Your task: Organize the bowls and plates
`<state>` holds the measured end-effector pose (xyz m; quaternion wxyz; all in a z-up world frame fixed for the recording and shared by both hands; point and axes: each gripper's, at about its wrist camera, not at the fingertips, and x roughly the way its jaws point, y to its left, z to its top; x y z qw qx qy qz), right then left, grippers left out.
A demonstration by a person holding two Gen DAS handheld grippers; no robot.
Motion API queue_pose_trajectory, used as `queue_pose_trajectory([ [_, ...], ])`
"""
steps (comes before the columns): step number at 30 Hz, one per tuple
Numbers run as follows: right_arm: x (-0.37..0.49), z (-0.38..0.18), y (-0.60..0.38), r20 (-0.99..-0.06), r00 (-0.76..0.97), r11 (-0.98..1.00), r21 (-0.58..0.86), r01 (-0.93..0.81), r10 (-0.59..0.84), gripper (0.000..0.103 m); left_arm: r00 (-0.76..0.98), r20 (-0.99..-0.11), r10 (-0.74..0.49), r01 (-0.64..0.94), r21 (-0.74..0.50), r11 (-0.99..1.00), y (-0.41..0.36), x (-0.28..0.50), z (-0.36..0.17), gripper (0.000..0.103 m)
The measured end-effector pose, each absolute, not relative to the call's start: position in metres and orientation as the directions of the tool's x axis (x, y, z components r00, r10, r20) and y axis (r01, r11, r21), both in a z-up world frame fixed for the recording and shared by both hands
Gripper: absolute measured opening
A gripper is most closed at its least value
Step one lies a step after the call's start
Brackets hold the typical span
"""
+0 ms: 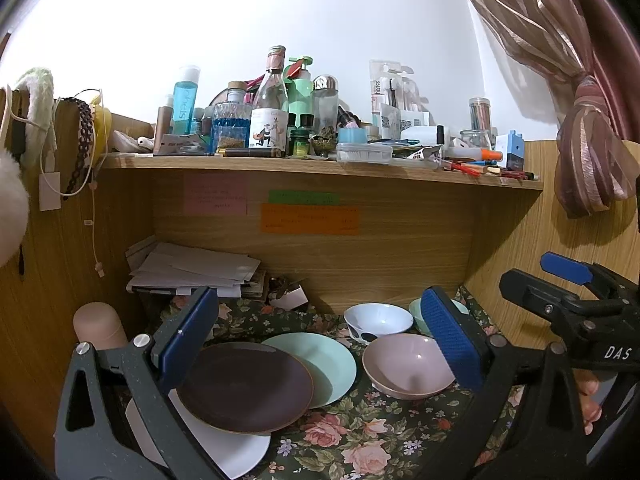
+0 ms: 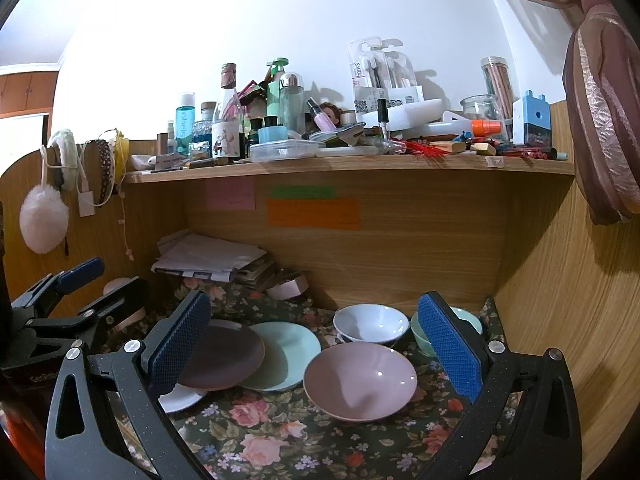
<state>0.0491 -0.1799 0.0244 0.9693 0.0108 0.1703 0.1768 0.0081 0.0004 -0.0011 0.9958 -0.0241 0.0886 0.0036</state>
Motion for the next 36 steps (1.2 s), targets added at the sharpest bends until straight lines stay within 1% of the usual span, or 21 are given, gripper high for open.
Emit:
queue_pose_trajectory([
  [36,0.047,0.0263,-0.1783,-0.318,0.879,0.934,0.099,-0.343,0.356,0.103,0.985,-0.173,0.001,-0.01,-0.051,0.999,-0.0013,0.0089,0.002,0.103],
])
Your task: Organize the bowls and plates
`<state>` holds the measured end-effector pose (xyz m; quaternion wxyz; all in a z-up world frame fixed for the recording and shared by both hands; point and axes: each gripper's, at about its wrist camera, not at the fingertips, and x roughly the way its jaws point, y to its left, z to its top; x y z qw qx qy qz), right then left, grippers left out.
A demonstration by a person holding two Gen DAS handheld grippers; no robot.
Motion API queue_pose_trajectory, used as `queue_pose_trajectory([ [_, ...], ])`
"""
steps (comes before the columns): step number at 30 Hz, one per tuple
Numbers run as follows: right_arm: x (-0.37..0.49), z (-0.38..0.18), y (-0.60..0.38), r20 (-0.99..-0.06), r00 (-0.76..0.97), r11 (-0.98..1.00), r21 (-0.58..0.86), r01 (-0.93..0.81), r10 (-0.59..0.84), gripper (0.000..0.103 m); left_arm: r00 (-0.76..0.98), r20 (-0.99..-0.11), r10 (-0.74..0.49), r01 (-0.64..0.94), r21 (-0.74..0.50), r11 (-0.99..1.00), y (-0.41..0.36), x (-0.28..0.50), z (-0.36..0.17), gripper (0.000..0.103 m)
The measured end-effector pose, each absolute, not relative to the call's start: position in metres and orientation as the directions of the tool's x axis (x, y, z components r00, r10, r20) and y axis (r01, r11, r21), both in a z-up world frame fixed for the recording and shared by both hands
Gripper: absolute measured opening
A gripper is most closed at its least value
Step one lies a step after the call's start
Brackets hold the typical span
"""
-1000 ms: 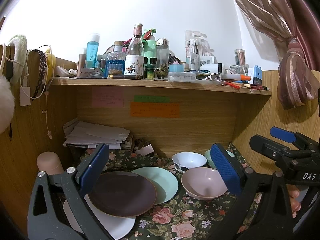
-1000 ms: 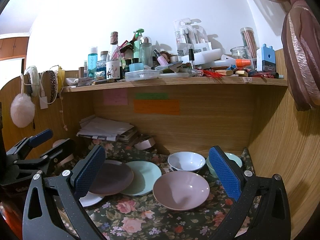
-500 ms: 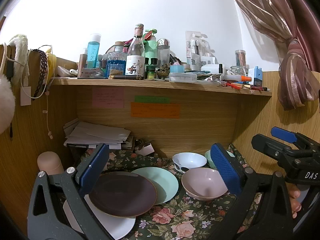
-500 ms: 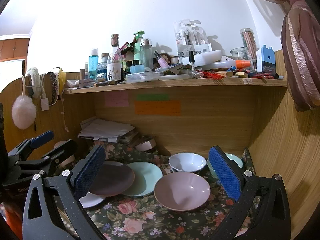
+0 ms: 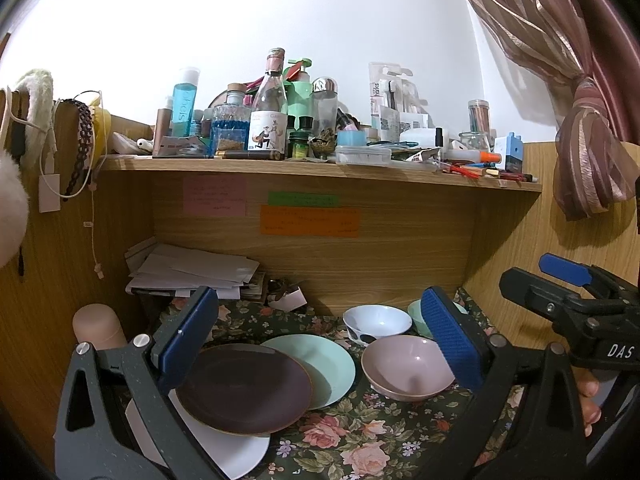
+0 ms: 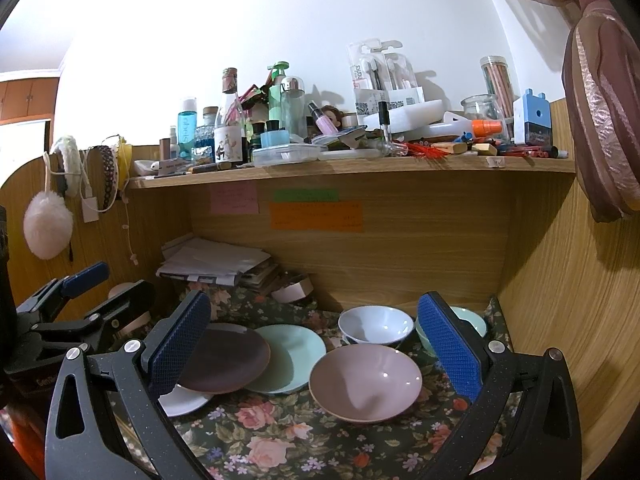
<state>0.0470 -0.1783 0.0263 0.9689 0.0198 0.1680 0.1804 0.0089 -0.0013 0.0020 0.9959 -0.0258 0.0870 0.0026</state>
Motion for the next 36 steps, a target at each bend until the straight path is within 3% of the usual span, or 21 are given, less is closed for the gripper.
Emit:
queue_pose_trajectory([
  [20,0.054,0.022,-0.171,-0.335,0.87,0.932,0.105,-0.347,0.362,0.103,0.979,-0.202,-0.006,-0.009,-0.073,0.997,0.007,0.015,-0.005,0.103],
  [27,0.072,0.006,-0.162,-0.39,0.844,0.928,0.102,-0.358,0.368,0.103,0.964,-0.267,-0.014,-0.011,-0.091,0.996,0.02,0.028,-0.019,0.103],
  [36,0.11,-0.028,-0.134,-0.494,0.772,0.907,0.086,-0.413,0.399,0.103,0.911,-0.407,0.065,-0.132,-0.139,0.981,0.067,0.061,-0.058,0.103],
])
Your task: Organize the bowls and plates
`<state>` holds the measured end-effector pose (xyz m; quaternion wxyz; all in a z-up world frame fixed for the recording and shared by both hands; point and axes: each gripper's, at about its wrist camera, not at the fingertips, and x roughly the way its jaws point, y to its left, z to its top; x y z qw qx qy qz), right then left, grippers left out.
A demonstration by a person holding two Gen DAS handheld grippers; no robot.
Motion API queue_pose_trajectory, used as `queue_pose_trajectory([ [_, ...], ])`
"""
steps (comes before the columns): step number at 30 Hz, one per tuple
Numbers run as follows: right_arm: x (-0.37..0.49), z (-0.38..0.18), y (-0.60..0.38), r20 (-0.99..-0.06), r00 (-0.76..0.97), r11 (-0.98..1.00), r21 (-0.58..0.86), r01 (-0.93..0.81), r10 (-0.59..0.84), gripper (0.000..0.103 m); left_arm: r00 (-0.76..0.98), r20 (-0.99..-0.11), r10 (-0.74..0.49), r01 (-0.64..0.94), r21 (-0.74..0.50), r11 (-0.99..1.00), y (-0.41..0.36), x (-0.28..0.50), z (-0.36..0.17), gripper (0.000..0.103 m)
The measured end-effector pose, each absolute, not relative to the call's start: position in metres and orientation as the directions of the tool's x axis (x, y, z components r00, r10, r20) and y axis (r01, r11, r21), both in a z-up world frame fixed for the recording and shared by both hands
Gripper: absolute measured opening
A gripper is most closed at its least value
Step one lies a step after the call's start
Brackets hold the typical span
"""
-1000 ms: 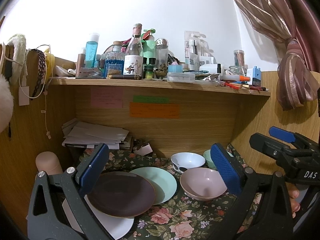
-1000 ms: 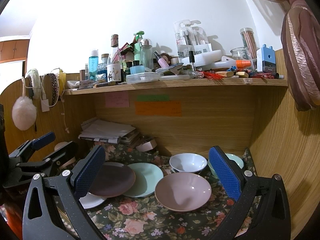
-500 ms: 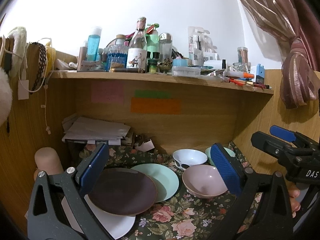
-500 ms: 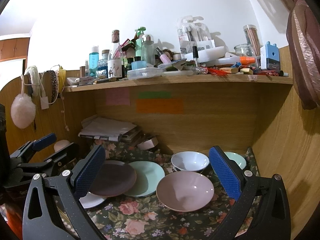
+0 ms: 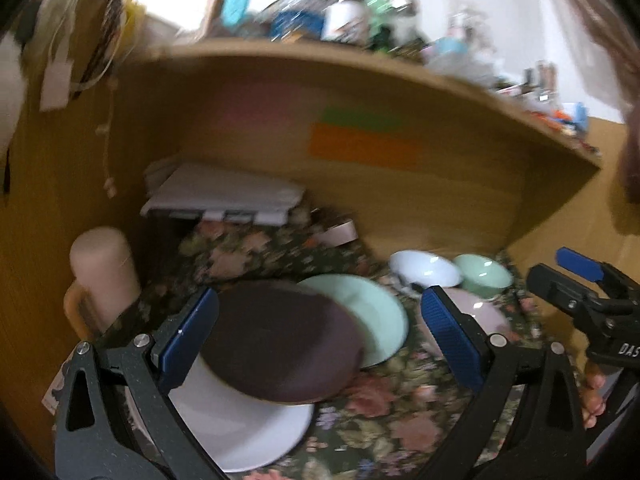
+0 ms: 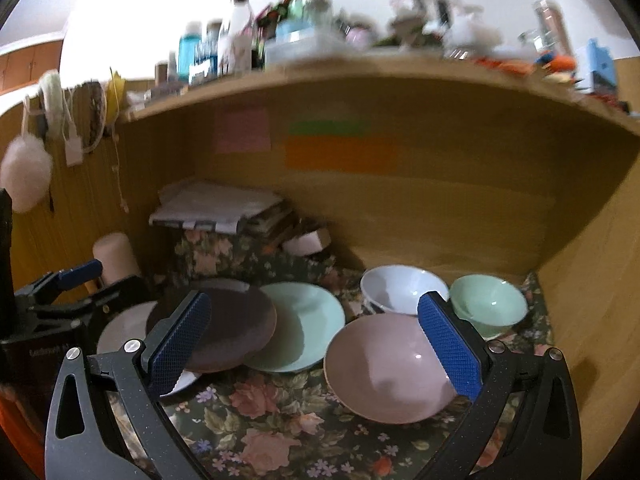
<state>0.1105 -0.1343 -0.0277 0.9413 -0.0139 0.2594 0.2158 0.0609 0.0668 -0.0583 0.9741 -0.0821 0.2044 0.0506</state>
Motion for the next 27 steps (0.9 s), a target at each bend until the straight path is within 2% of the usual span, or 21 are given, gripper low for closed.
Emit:
queue_pose_trajectory([
  [6,0.141,-0.053,-0.107,-0.569,0.703,0.882,0.086,-0.464,0.426,0.103,0.855,-0.491,0.166,-0.256,-0.123,0.959,0.103,0.083,-0.09,0.103],
  [12,0.173,-0.083,-0.076,-0.649,0.624,0.851,0.071,-0.52,0.435,0.103,0.795,-0.588,0.152,-0.296,-0.155,0.943,0.138,0.103,-0.121,0.103],
  [16,0.194,-0.101,-0.058,-0.694,0.556,0.822,0.092,-0.562,0.457,0.102,0.761,-0.627,0.167,-0.306,-0.12,0.944,0.151,0.114,-0.136,0.103],
  [17,0.2,-0.106,-0.054,-0.709,0.535,0.815,0.099,-0.571,0.46,0.1,0.752,-0.637,0.168,-0.309,-0.116,0.944,0.154,0.118,-0.139,0.103],
  [19,0.209,-0.115,-0.045,-0.737,0.493,0.802,0.11,-0.588,0.463,0.09,0.735,-0.659,0.158,-0.316,-0.127,0.94,0.162,0.124,-0.147,0.103],
  [21,0.218,-0.125,-0.036,-0.765,0.456,0.795,0.118,-0.596,0.455,0.086,0.72,-0.678,0.15,-0.322,-0.134,0.937,0.168,0.128,-0.153,0.102],
  [25,0.234,-0.143,-0.025,-0.811,0.39,0.791,0.139,-0.595,0.436,0.073,0.701,-0.701,0.131,-0.316,-0.141,0.938,0.177,0.134,-0.162,0.087],
  [27,0.241,-0.152,-0.021,-0.828,0.354,0.791,0.163,-0.589,0.434,0.066,0.693,-0.713,0.111,-0.311,-0.156,0.937,0.182,0.137,-0.165,0.086],
])
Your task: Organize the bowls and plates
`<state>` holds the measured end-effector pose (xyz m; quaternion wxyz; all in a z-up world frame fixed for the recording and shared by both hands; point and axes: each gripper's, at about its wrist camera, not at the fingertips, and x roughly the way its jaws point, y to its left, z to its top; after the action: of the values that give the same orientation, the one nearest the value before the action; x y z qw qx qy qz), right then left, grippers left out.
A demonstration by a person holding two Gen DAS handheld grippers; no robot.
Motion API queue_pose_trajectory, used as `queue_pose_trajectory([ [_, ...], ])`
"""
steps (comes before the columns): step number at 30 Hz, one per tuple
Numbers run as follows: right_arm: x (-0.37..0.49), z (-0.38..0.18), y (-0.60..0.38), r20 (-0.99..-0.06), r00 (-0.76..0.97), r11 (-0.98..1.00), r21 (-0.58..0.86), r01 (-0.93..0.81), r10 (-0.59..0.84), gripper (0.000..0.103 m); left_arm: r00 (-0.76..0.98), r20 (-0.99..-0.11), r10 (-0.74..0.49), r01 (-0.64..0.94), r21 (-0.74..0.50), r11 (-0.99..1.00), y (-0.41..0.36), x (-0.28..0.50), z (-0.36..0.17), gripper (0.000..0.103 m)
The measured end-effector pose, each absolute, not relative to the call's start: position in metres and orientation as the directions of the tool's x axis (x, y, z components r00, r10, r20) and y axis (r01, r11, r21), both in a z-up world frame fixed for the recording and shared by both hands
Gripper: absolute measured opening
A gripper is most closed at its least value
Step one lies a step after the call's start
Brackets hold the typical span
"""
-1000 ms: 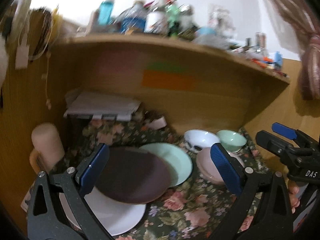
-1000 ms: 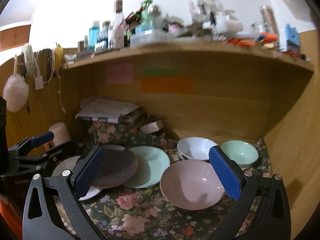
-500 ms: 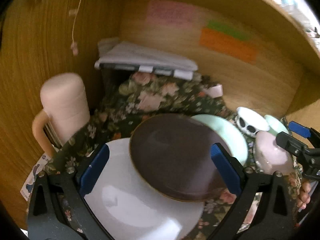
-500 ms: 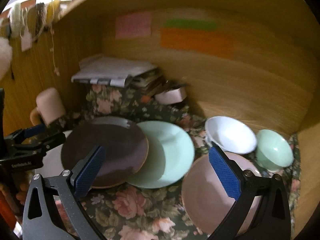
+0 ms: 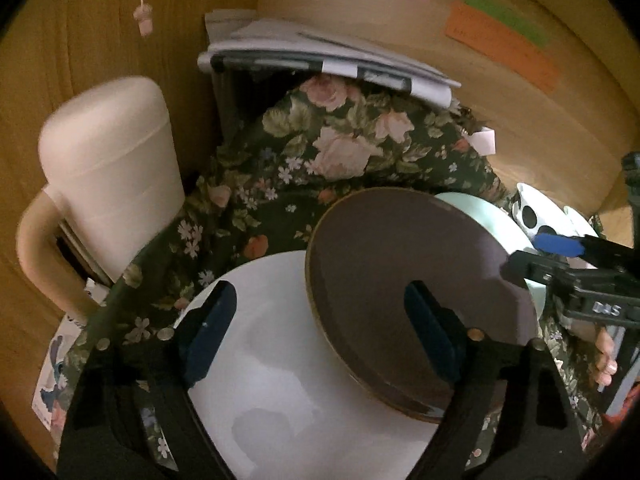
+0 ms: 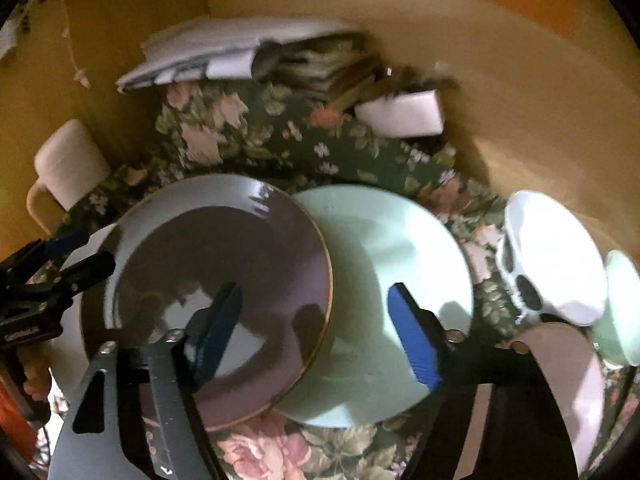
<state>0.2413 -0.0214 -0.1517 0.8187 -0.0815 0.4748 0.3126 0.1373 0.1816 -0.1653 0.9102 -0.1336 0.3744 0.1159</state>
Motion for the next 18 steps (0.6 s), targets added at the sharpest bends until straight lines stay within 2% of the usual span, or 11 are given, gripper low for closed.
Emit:
queue_pose_trajectory([
  [4,0.252,-0.164,-0.02,-0.844,0.292,0.791,0.224,-0.57,0.449,0.056,0.686,-0.723,0.084,-0.303,-0.178,0.936,0.185,0.139,-0.169,0.075],
  [9,0.255,-0.172,-0.015,-0.859,0.269,0.79,0.222,-0.571,0.436,0.049,0.678,-0.733,0.048,-0.282,-0.199,0.939,0.186,0.142,-0.17,0.061],
  [11,0.256,-0.174,-0.014,-0.864,0.252,0.787,0.229,-0.572,0.435,0.043,0.674,-0.738,0.034,-0.271,-0.205,0.94,0.186,0.143,-0.17,0.054],
  [13,0.256,-0.175,-0.014,-0.864,0.238,0.783,0.244,-0.572,0.443,0.04,0.661,-0.751,0.01,-0.266,-0.221,0.938,0.186,0.145,-0.171,0.046],
  [18,0.254,-0.174,-0.008,-0.864,0.23,0.775,0.248,-0.581,0.449,0.04,0.654,-0.756,-0.025,-0.261,-0.257,0.931,0.189,0.145,-0.173,0.039],
])
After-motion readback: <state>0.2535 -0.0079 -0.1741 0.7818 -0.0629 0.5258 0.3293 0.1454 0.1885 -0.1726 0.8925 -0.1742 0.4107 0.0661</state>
